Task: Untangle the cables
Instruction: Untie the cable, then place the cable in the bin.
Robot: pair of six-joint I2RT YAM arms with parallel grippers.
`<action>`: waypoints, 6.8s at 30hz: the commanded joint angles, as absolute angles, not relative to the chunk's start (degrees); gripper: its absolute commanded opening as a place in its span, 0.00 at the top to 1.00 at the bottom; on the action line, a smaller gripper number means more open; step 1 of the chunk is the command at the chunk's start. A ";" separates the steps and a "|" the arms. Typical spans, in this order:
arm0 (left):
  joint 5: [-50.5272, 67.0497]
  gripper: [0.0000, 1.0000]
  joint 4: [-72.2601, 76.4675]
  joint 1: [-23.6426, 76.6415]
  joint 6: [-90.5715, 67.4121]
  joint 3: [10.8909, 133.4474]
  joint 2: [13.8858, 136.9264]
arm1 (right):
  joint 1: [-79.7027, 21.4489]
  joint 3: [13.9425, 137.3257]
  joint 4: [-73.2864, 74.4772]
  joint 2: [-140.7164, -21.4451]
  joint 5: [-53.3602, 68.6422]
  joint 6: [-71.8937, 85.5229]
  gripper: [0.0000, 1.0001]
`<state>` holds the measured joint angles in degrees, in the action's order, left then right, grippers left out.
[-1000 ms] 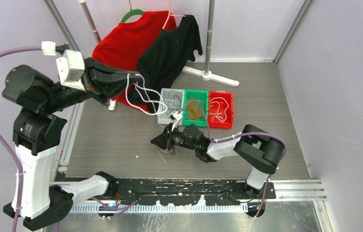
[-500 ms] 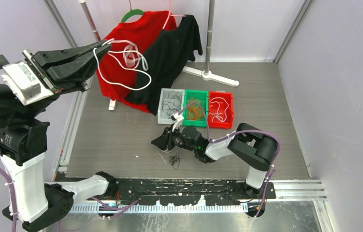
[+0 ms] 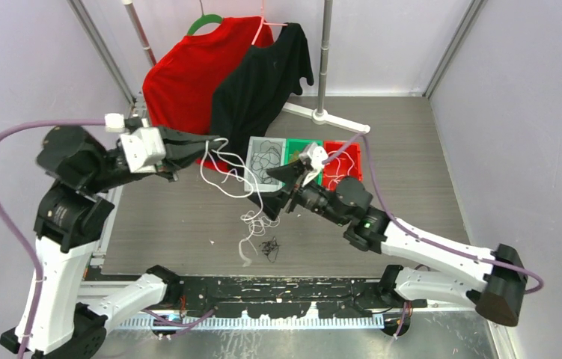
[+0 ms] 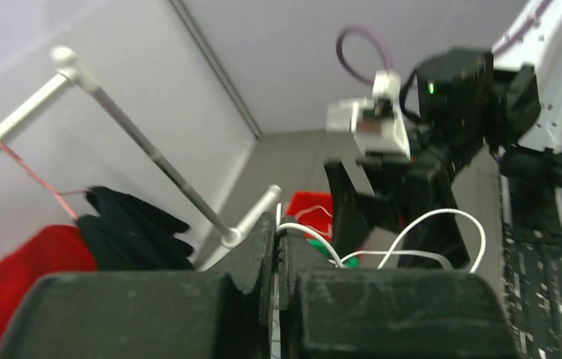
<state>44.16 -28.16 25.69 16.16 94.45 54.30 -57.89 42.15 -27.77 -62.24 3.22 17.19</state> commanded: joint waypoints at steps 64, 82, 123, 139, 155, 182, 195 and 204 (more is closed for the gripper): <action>55.17 1.00 -39.22 25.42 25.17 90.29 53.41 | -49.19 71.00 -4.94 -70.10 36.81 14.84 0.00; 56.73 1.00 -38.96 25.40 22.85 91.60 53.19 | -51.77 68.99 -2.91 -73.44 21.95 7.76 0.38; 17.04 0.01 -63.25 50.45 37.59 121.01 98.66 | -13.66 66.90 5.32 -67.85 -9.58 9.69 0.99; 15.16 0.01 -63.43 42.59 29.96 111.35 82.62 | -10.90 60.45 10.94 -76.15 -11.17 14.07 0.99; 15.08 0.01 -58.06 33.92 28.16 103.63 71.73 | -15.09 60.96 19.88 -83.61 -23.06 14.18 0.99; 21.36 0.01 -56.32 20.93 25.27 101.54 73.68 | -18.38 69.54 25.22 -84.17 -9.98 16.91 0.44; 23.49 0.01 -56.17 20.39 25.45 100.17 73.21 | -6.56 74.13 22.66 -88.81 -7.29 22.22 0.38; 24.00 0.01 -56.73 20.43 25.86 100.00 73.21 | -9.25 72.75 20.84 -93.03 -7.72 25.09 0.56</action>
